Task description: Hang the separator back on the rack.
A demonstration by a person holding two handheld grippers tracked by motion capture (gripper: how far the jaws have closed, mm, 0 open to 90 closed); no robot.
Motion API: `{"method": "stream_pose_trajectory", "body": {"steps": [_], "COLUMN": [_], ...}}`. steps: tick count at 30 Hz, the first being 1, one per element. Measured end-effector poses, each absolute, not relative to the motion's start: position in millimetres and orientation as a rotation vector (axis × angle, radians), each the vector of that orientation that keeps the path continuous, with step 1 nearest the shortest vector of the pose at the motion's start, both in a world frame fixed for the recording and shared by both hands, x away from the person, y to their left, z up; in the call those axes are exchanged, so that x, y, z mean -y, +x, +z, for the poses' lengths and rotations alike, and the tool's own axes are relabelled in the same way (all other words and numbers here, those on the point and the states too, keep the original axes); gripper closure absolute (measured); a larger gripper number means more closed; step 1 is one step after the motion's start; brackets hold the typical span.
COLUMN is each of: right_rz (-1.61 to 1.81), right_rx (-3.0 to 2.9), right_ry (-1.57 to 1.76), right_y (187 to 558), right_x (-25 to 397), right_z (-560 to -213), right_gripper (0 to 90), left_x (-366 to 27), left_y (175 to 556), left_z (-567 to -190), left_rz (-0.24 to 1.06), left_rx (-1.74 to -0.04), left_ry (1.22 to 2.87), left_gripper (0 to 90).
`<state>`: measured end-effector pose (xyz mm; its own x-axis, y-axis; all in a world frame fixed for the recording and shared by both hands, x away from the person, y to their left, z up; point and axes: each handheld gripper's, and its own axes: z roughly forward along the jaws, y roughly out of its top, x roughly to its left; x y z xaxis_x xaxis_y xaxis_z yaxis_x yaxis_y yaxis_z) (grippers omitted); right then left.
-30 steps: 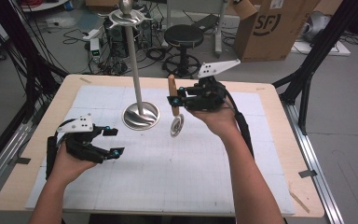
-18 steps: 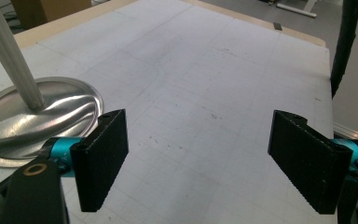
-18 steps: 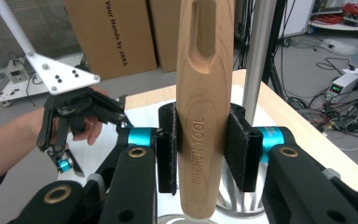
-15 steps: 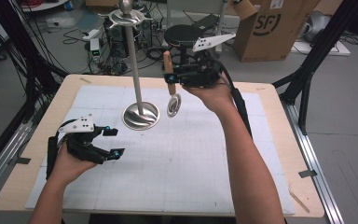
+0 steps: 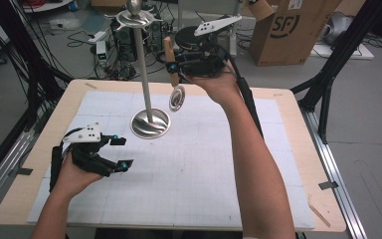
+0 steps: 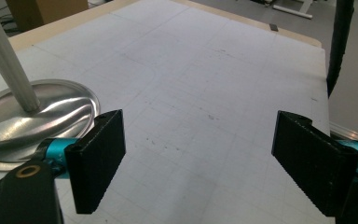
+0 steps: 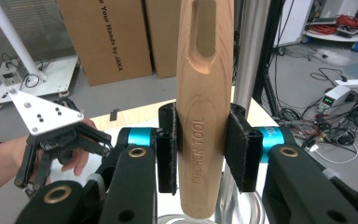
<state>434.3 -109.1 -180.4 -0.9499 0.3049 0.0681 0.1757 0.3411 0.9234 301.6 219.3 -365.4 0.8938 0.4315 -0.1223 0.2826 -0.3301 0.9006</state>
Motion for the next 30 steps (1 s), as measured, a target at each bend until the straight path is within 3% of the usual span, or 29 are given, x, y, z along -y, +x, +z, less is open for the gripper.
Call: {"method": "stream_pose_trajectory", "body": {"steps": [30], "right_rz": [1.597], "right_rx": [-2.489], "right_ry": [0.457], "right_y": [449], "right_x": [65], "right_z": [-158], "right_gripper": [68.0], "left_x": [-220], "left_y": [300], "left_z": [-367], "left_rz": [0.146], "left_rx": [-0.503], "left_ry": [1.925], "left_gripper": [17.1]}}
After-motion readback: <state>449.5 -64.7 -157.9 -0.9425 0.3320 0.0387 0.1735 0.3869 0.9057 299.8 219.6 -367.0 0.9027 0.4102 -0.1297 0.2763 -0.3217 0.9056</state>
